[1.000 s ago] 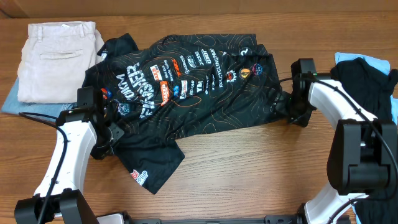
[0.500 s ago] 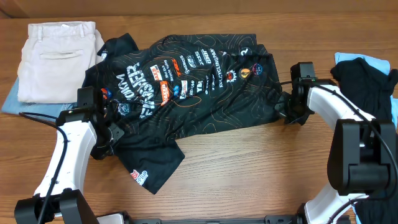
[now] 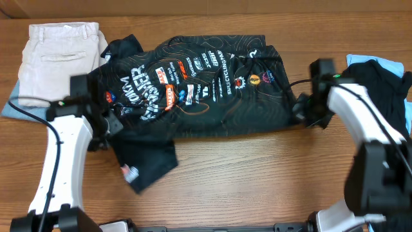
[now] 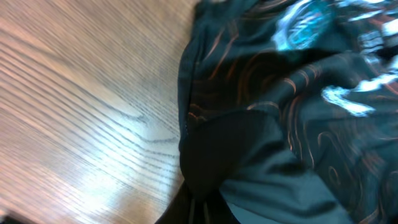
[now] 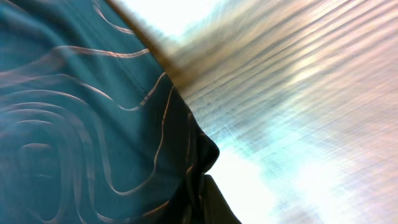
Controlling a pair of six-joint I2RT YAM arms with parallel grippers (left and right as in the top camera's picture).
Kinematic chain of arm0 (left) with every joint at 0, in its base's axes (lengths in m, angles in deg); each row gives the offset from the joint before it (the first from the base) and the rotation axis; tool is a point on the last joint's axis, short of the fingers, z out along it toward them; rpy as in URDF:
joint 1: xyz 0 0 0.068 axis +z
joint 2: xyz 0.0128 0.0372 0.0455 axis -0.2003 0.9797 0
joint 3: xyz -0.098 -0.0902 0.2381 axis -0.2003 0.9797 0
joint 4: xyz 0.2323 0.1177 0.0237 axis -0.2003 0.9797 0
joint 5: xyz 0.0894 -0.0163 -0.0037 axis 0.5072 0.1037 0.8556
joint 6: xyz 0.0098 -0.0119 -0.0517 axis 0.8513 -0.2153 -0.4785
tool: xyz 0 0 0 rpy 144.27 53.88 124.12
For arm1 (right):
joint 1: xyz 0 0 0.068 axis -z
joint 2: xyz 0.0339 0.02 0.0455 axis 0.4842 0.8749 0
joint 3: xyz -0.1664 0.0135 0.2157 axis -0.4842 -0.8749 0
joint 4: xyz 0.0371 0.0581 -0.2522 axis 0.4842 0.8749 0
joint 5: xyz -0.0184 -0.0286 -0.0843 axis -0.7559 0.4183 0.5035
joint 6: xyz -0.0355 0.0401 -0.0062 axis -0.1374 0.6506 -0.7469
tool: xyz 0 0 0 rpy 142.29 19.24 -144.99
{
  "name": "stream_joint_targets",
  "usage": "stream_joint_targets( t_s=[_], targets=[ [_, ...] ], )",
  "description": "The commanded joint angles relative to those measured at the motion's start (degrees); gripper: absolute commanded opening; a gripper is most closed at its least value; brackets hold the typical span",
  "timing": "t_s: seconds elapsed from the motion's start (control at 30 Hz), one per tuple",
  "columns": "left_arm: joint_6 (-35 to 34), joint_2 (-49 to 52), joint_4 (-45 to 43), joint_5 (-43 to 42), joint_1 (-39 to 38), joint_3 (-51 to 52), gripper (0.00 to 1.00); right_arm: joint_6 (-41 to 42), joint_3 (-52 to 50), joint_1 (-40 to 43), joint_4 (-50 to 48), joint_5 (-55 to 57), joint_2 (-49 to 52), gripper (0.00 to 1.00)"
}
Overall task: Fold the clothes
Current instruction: 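Lift the jersey with both grippers and shake it flat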
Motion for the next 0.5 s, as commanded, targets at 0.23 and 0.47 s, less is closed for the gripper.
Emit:
stream_joint_targets(
  t_s=[0.23, 0.47],
  targets=[
    [9.1, -7.3, 12.5, -1.7, 0.3, -32.7, 0.04, -4.9, 19.1, 5.9, 14.7, 1.9, -27.8, 0.04],
    [10.5, -9.4, 21.0, -1.9, 0.3, -52.9, 0.04, -6.0, 30.3, 5.9, 19.5, 3.0, -38.0, 0.04]
  ],
)
